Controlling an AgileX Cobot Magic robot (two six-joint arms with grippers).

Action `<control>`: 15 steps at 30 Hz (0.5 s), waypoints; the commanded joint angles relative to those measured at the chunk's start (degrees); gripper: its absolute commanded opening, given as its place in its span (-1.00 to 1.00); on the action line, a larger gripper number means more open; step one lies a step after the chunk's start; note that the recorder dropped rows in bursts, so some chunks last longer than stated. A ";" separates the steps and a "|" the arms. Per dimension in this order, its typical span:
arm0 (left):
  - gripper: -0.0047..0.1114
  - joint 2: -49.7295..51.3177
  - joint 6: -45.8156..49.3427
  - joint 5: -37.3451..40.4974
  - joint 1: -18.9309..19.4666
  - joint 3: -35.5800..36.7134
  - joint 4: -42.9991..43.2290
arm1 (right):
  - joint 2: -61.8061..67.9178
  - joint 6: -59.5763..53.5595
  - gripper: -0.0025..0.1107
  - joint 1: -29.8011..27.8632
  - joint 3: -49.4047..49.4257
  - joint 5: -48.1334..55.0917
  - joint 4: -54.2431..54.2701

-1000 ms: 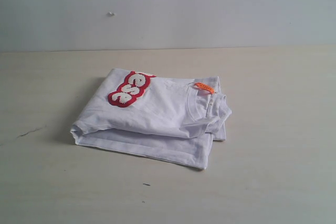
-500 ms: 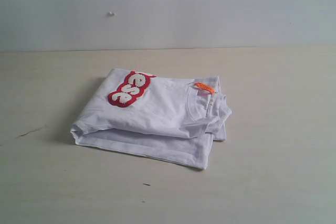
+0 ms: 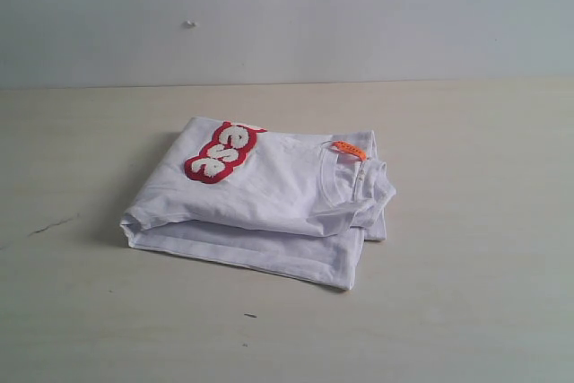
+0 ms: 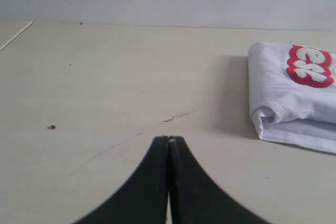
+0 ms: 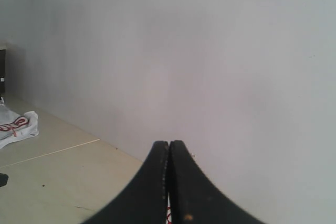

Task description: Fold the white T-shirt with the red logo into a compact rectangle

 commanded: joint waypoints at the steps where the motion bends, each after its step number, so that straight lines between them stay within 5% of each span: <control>1: -0.92 -0.28 0.07 -0.46 0.03 0.02 0.42 | -0.16 0.06 -0.96 -0.02 0.06 -0.18 0.26; 6: -0.92 -0.28 0.07 -0.46 0.03 0.02 0.42 | -2.06 0.06 -0.96 -1.70 0.06 -0.18 -0.44; 15: -0.92 -0.28 0.07 -0.46 0.03 0.02 0.42 | -8.80 0.06 -0.96 -13.48 0.06 -0.01 -1.19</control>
